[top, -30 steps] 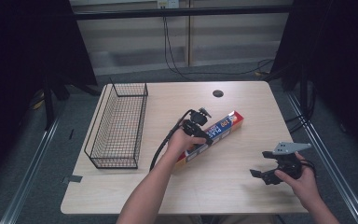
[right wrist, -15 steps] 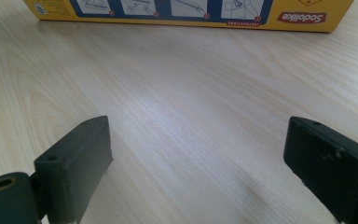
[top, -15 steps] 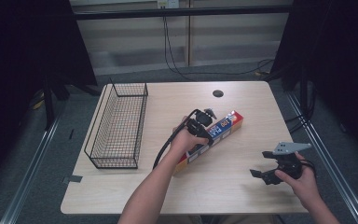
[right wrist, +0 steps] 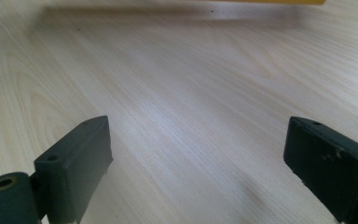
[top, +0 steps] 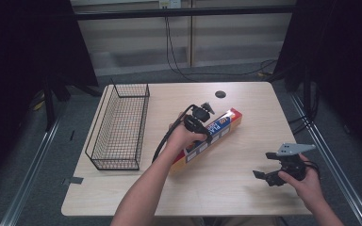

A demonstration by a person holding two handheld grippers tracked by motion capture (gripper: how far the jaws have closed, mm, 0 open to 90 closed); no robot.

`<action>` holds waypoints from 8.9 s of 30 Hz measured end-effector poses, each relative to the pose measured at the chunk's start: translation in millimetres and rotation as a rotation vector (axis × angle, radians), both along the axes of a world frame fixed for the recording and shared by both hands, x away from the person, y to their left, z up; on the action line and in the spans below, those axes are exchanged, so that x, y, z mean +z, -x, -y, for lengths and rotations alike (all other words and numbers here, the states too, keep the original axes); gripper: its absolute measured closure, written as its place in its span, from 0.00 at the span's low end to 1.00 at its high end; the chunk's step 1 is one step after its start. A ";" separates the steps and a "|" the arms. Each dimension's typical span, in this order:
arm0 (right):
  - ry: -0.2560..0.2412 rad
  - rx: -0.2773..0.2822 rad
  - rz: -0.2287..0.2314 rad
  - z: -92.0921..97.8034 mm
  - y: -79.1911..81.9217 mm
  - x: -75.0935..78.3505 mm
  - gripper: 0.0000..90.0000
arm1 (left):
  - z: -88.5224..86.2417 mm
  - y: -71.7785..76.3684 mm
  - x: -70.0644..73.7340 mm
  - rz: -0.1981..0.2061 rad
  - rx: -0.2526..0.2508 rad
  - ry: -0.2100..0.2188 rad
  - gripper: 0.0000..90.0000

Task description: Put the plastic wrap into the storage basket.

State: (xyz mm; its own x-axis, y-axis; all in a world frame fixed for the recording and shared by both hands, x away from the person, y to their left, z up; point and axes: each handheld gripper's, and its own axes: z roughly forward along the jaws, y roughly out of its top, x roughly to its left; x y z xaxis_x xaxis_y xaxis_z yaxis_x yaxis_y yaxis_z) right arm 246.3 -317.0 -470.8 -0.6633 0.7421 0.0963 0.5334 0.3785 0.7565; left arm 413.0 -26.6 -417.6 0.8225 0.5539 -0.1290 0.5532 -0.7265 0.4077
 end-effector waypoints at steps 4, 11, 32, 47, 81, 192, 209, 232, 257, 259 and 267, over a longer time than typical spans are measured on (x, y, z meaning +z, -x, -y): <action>-0.003 -0.002 0.000 0.1 0.3 0.4 0.08 | -9.6 -1.8 8.9 -0.007 0.024 -0.009 0.48; -0.003 -0.004 -0.001 0.0 -0.1 0.3 0.08 | -23.5 -5.0 20.4 -0.007 0.040 -0.030 0.48; -0.001 -0.005 -0.001 -0.1 -1.0 -0.1 0.08 | -51.5 -10.6 44.7 -0.006 0.126 -0.024 0.48; -0.003 -0.002 0.002 -1.9 -1.1 1.3 0.08 | -75.3 -11.4 58.7 0.000 0.174 -0.020 0.48; -0.006 -0.001 0.005 -3.1 -2.7 3.4 0.08 | -109.7 -10.5 80.8 -0.002 0.287 -0.022 0.48; -0.014 0.008 0.003 -6.1 -3.9 3.4 0.08 | -239.9 -11.3 61.5 -0.002 0.786 -0.073 0.48; -0.018 0.005 0.007 -4.8 -3.7 4.0 0.08 | -253.9 -10.6 53.4 -0.020 0.856 -0.079 0.48; -0.017 0.006 0.005 -5.3 -3.3 4.0 0.08 | -261.4 -10.2 40.9 -0.042 0.916 -0.083 0.47; -0.015 0.008 0.005 -5.5 -3.8 3.9 0.08 | -266.7 -13.6 33.4 -0.060 0.963 -0.094 0.47; -0.014 0.010 0.006 -5.6 -4.0 3.7 0.08 | -267.3 -13.9 31.9 -0.062 0.979 -0.086 0.47; -0.014 0.012 0.005 -6.1 -4.2 3.5 0.08 | -266.1 -15.4 27.8 -0.064 0.988 -0.100 0.47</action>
State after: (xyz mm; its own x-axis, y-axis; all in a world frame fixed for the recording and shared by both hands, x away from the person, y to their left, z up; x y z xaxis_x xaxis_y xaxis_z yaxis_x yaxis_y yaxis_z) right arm 250.6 -310.9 -467.3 -0.6727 0.7327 0.1029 0.5248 0.3745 0.7644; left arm 428.4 239.5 -389.8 -0.0205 0.9972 -0.0724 0.9472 0.0426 0.3177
